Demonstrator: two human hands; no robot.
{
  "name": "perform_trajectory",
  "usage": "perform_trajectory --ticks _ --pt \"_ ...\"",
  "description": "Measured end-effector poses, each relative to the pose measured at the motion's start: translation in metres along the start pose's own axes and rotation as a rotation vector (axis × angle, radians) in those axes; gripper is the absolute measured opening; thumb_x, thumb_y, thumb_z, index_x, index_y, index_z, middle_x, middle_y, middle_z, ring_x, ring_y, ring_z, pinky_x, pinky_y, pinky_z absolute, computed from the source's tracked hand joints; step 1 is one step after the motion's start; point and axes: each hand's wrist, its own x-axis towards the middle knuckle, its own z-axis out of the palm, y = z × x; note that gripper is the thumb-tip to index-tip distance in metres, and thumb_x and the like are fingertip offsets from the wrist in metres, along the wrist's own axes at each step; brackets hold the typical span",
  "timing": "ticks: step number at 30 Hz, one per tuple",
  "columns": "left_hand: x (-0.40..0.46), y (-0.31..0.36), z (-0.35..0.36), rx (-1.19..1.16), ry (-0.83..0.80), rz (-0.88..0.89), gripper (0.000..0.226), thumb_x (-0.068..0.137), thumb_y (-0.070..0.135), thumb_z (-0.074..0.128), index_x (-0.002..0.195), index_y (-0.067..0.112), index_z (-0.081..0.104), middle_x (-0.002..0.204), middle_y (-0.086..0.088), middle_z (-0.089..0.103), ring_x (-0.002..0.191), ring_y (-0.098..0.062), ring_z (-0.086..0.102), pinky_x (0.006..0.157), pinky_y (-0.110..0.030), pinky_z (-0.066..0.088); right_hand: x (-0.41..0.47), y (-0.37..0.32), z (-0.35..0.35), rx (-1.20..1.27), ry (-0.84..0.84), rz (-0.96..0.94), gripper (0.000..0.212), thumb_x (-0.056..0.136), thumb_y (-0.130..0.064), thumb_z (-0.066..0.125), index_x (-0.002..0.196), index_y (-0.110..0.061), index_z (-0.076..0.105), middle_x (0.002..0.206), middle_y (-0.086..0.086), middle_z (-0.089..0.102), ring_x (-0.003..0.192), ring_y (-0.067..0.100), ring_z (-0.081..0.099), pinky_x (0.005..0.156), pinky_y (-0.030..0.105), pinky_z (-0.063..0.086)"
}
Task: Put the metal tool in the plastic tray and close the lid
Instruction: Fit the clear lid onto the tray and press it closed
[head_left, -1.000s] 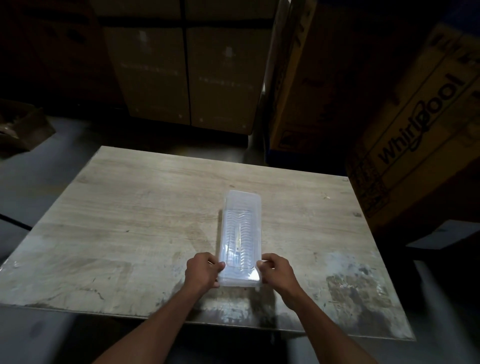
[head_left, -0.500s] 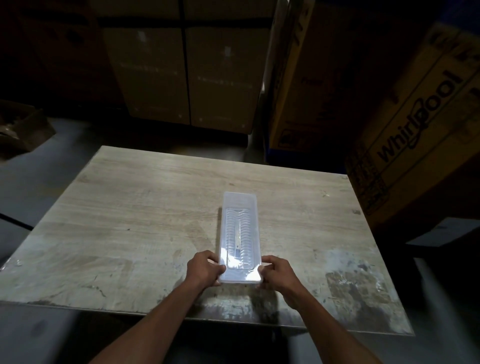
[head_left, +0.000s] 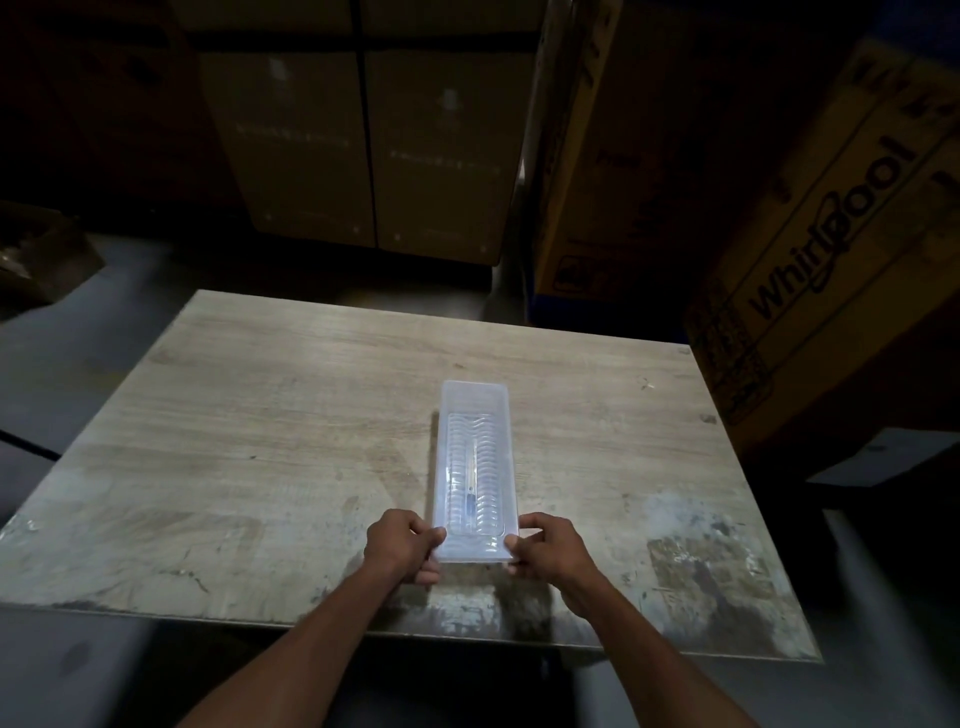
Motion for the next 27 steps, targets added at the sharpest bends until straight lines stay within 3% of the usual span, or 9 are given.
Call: perform_trajectory --ticks 10,13,15,17,22,27 --pt "0.009 0.003 0.002 0.16 0.011 0.051 0.019 0.082 0.005 0.079 0.092 0.002 0.063 0.073 -0.02 0.072 0.05 -0.025 0.067 0.061 -0.051 0.064 -0.003 -0.005 0.006 -0.113 0.096 0.02 0.022 0.084 -0.006 0.077 0.105 -0.006 0.069 0.067 0.013 0.07 0.05 0.018 0.065 0.05 0.027 0.054" --pt "0.011 0.012 0.001 0.325 -0.024 0.141 0.047 0.078 0.009 0.082 0.118 0.014 0.057 0.098 -0.017 0.072 0.075 -0.027 0.073 0.068 -0.04 0.064 -0.003 -0.008 0.008 -0.159 0.114 0.028 0.025 0.084 -0.009 0.076 0.106 -0.013 0.067 0.069 0.012 0.073 0.047 0.014 0.064 0.047 0.025 0.052" --pt "0.015 0.019 0.001 0.486 -0.041 0.259 0.069 0.078 0.013 0.082 0.138 0.018 0.048 0.122 -0.015 0.065 0.104 -0.029 0.067 0.086 -0.039 0.056 -0.003 -0.01 0.009 -0.187 0.123 0.036 0.024 0.084 -0.01 0.075 0.106 -0.014 0.067 0.073 0.014 0.074 0.046 0.014 0.064 0.046 0.025 0.051" --pt "0.016 0.026 0.0 0.584 -0.044 0.345 0.072 0.085 0.016 0.076 0.147 0.02 0.04 0.137 -0.013 0.054 0.122 -0.029 0.058 0.099 -0.039 0.047 -0.001 -0.01 0.01 -0.196 0.131 0.058 0.024 0.084 -0.011 0.075 0.105 -0.013 0.066 0.077 0.016 0.074 0.048 0.015 0.064 0.046 0.025 0.051" --pt "0.027 0.037 -0.004 0.765 -0.08 0.492 0.067 0.094 0.016 0.066 0.152 0.018 0.033 0.149 -0.011 0.045 0.131 -0.028 0.051 0.106 -0.037 0.042 -0.002 -0.007 0.009 -0.162 0.151 0.099 0.024 0.081 -0.012 0.077 0.1 -0.012 0.063 0.063 0.009 0.067 0.045 0.016 0.058 0.048 0.028 0.05" --pt "0.052 0.05 -0.013 1.036 -0.096 0.65 0.078 0.093 0.025 0.067 0.156 0.017 0.024 0.169 -0.006 0.014 0.139 -0.04 0.038 0.107 -0.052 0.045 -0.004 -0.011 0.01 -0.177 0.151 0.12 0.023 0.081 -0.014 0.077 0.1 -0.016 0.064 0.07 0.01 0.069 0.046 0.014 0.058 0.046 0.025 0.047"
